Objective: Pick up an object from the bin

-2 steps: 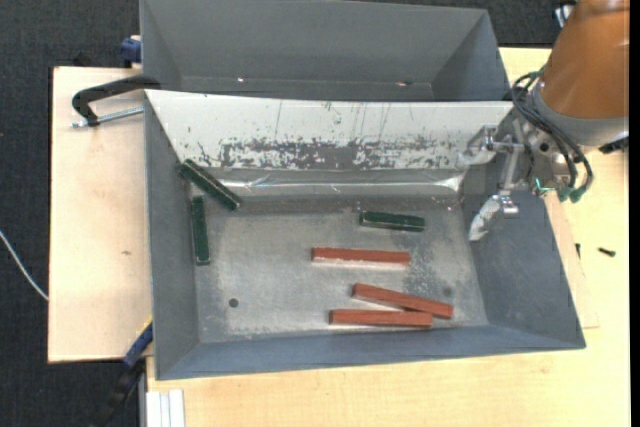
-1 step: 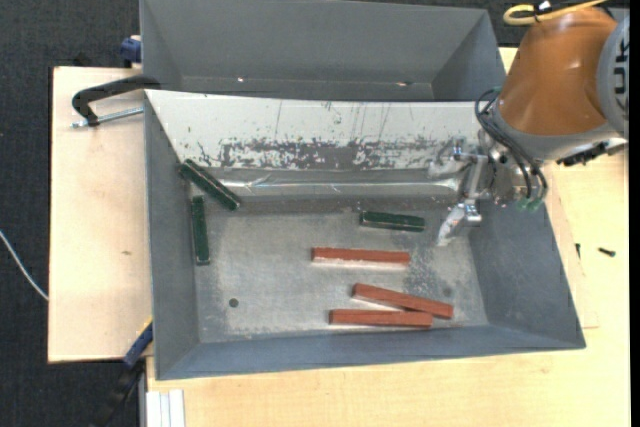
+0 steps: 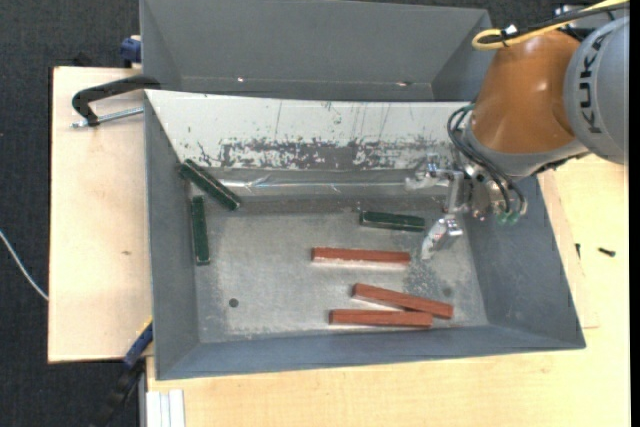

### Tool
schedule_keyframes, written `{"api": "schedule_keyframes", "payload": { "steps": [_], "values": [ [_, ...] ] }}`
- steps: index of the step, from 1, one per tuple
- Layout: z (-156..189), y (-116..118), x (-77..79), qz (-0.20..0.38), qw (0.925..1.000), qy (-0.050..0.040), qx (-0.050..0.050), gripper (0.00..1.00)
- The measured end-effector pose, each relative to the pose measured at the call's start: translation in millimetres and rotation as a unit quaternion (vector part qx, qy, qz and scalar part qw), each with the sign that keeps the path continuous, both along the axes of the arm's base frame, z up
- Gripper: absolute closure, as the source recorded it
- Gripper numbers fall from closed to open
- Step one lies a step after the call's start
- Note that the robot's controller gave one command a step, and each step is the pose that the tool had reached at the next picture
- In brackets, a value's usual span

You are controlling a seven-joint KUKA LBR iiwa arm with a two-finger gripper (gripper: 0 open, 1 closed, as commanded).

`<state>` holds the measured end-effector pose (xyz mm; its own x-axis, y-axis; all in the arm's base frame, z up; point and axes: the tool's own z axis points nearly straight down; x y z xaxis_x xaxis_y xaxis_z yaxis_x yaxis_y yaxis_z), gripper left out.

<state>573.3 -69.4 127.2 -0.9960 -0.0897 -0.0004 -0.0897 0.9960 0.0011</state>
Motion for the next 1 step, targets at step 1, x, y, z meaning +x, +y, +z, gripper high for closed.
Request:
{"api": "schedule_keyframes", "payload": {
  "steps": [1],
  "values": [
    [-50.6,2.3,8.8,-0.052,0.9987,0.0009,0.000,1.00]
  ]
}}
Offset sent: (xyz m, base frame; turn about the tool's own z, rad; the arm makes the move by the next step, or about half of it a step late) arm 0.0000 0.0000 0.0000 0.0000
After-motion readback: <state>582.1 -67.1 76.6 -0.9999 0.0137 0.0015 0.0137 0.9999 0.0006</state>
